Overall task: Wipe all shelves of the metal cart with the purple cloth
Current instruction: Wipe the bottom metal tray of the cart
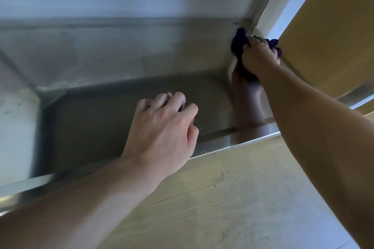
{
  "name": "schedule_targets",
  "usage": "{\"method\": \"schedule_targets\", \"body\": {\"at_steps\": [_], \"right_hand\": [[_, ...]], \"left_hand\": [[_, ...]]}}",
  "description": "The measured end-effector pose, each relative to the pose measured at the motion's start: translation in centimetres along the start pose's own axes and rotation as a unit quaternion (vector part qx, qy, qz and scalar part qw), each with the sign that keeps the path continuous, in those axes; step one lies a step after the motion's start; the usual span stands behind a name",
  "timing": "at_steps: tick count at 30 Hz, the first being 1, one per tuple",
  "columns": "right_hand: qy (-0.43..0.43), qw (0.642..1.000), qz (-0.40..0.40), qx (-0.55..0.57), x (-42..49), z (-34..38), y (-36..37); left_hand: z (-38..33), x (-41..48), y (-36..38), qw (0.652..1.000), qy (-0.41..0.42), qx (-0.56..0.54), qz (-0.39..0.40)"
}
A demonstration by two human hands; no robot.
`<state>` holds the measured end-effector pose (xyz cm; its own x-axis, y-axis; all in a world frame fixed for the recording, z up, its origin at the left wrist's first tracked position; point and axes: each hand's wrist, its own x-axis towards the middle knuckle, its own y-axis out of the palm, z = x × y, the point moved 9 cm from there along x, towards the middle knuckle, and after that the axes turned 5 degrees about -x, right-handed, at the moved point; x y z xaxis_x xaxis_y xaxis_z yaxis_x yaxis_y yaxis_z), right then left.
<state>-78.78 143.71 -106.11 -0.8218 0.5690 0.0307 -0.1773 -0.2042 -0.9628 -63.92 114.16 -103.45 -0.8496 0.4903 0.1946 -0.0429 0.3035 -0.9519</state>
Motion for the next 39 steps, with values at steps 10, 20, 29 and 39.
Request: {"method": "schedule_targets", "body": {"at_steps": [10,20,29,39], "right_hand": [[-0.242,0.969,0.037,0.029,-4.9,16.2,4.0],[-0.01,0.999,-0.005,0.032,3.7,1.7,-0.2],[-0.284,0.958,0.042,0.013,-4.4,18.6,3.8],[-0.172,0.985,0.008,-0.002,0.0,8.7,1.3]], "left_hand": [[0.2,0.0,0.4,1.0,0.001,0.023,0.01],[-0.6,0.2,0.8,1.0,0.009,0.012,0.011],[-0.7,0.5,0.6,0.999,0.01,0.031,0.014],[-0.8,0.5,0.5,1.0,0.013,0.018,-0.009]]}}
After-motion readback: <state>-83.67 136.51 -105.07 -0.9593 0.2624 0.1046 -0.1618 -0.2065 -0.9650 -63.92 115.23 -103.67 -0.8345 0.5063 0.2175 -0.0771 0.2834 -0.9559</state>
